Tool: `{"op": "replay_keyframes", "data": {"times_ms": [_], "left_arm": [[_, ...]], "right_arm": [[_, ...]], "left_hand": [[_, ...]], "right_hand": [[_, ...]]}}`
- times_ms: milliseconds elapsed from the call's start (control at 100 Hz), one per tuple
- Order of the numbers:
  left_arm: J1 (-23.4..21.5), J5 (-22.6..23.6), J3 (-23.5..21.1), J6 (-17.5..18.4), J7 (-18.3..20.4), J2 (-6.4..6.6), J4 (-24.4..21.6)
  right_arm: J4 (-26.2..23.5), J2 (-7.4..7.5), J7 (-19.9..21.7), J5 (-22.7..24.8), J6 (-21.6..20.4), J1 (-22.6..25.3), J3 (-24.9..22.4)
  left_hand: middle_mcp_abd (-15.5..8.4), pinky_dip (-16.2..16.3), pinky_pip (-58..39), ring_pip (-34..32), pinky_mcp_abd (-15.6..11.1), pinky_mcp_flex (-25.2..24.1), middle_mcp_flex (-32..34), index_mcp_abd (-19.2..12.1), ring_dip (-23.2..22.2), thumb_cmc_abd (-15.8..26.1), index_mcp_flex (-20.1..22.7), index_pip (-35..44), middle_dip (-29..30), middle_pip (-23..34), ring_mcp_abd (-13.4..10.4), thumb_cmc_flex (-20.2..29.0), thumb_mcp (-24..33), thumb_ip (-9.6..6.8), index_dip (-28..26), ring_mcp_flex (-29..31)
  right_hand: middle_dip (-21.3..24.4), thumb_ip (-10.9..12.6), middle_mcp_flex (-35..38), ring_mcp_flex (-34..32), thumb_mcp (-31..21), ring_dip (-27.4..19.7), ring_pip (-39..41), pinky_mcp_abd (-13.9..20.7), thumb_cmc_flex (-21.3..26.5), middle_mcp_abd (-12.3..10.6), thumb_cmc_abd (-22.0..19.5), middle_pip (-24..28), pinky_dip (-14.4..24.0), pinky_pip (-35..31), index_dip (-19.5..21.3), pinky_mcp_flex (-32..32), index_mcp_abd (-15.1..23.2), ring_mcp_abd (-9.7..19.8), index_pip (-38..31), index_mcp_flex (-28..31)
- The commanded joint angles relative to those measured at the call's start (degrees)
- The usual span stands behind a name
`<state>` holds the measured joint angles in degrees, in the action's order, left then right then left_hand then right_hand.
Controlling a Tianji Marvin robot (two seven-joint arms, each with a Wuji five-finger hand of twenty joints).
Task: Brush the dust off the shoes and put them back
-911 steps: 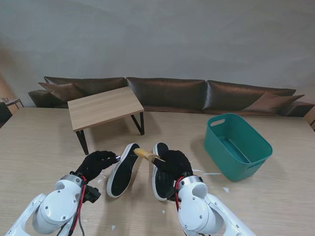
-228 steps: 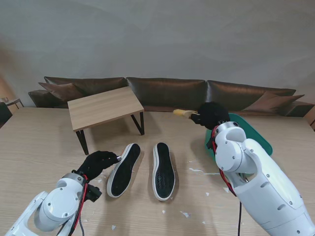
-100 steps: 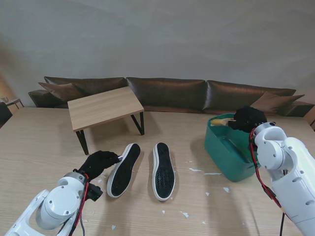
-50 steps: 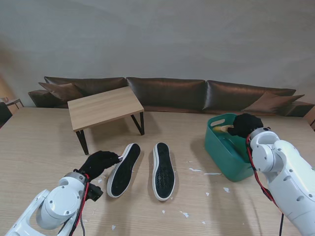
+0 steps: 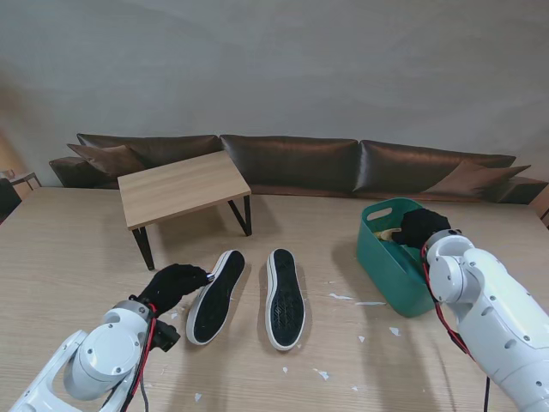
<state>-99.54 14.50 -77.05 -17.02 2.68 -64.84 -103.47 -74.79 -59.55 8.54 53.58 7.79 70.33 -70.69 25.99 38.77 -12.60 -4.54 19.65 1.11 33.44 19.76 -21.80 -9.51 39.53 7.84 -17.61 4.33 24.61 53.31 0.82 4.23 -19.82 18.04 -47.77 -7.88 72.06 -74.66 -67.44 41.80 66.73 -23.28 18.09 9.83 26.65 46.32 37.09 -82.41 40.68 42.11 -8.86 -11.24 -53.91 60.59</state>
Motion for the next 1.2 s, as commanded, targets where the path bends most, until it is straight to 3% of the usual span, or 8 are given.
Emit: {"op": "replay_keyframes", "data": {"times_ms": [0,210,280,500,860,1190], "left_arm": [[-0.14,-0.20,0.03,-0.24,1.14,-0.10,-0.09],[-0.21,-0.06,0.00,-0.14,0.99,-0.12,-0.13],[-0.15,-0.12,0.02,-0.21,1.08,-0.10,-0.09],[-0.08,-0.19,0.04,-0.25,1.29,-0.06,-0.02],[-0.12,-0.17,0.00,-0.10,1.28,-0.06,0.01],[0.03,-0.38,0.09,-0.29,1.51,-0.03,0.10]], "right_arm": [[-0.08,-0.22,1.29,0.23,0.65,-0.03,0.39],[-0.41,-0.07,2.71,0.63,1.95,-0.17,0.79],[-0.60,-0.06,2.89,0.67,2.14,-0.12,0.63],[-1.49,0.00,3.38,1.10,2.21,0.18,-0.41],[-3.14,-0.29,2.95,0.16,2.90,0.70,-1.47],[-5.41,-1.19,-1.25,-1.75,2.85,1.78,-2.03]], "left_hand": [[0.47,0.62,1.60,-0.32,-0.23,-0.57,0.34,0.43,-0.33,2.33,0.64,-0.03,-0.04,0.05,1.13,1.69,-1.42,-2.57,-0.30,-0.52],[0.48,0.60,1.63,-0.32,-0.15,-0.60,0.31,0.42,-0.33,2.28,0.50,-0.08,-0.04,0.03,1.14,1.67,-1.44,-2.57,-0.28,-0.49],[0.49,0.60,1.63,-0.34,-0.16,-0.60,0.37,0.42,-0.34,2.34,0.51,-0.08,-0.05,0.06,1.14,1.66,-1.43,-2.57,-0.29,-0.47],[0.49,0.60,1.64,-0.33,-0.16,-0.63,0.34,0.47,-0.34,2.35,0.58,-0.06,-0.04,0.04,1.13,1.65,-1.43,-2.57,-0.29,-0.52],[0.50,0.58,1.65,-0.33,-0.17,-0.65,0.36,0.48,-0.32,2.33,0.52,-0.08,-0.05,0.05,1.15,1.68,-1.43,-2.57,-0.28,-0.50],[0.46,0.58,1.64,-0.32,-0.21,-0.65,0.36,0.47,-0.33,2.36,0.56,-0.07,-0.05,0.05,1.19,1.65,-1.44,-2.57,-0.28,-0.53]], "right_hand": [[2.40,0.06,-3.73,0.12,0.82,-1.97,-4.78,1.11,0.82,-0.12,-2.28,-2.46,0.75,2.26,-2.23,4.92,0.43,0.52,1.44,-1.52],[5.49,2.27,-11.62,4.48,3.32,-3.36,-14.30,2.54,-2.13,-0.69,-3.54,-4.47,1.24,4.60,-3.23,-0.21,1.16,-0.01,7.25,-9.20],[7.37,5.08,-14.12,6.68,4.73,-3.41,-17.11,2.53,-4.02,-0.51,-4.89,-4.92,1.37,6.05,-1.47,-2.14,0.82,-0.50,10.98,-11.12],[8.75,4.92,-21.58,14.19,8.34,-5.20,-22.46,2.79,-6.50,-0.78,-4.23,-6.69,0.83,9.44,-1.80,-7.78,0.93,-1.59,14.76,-18.43],[10.86,5.24,-23.62,16.55,10.77,-6.62,-24.81,2.16,-6.45,-0.78,-4.47,-7.76,0.72,12.43,-2.79,-11.15,2.35,-2.37,15.45,-19.27],[11.23,5.26,-23.21,16.50,10.35,-6.86,-24.96,2.01,-6.09,-0.57,-4.20,-7.61,0.99,12.52,-2.95,-10.71,3.21,-2.48,15.51,-18.75]]}}
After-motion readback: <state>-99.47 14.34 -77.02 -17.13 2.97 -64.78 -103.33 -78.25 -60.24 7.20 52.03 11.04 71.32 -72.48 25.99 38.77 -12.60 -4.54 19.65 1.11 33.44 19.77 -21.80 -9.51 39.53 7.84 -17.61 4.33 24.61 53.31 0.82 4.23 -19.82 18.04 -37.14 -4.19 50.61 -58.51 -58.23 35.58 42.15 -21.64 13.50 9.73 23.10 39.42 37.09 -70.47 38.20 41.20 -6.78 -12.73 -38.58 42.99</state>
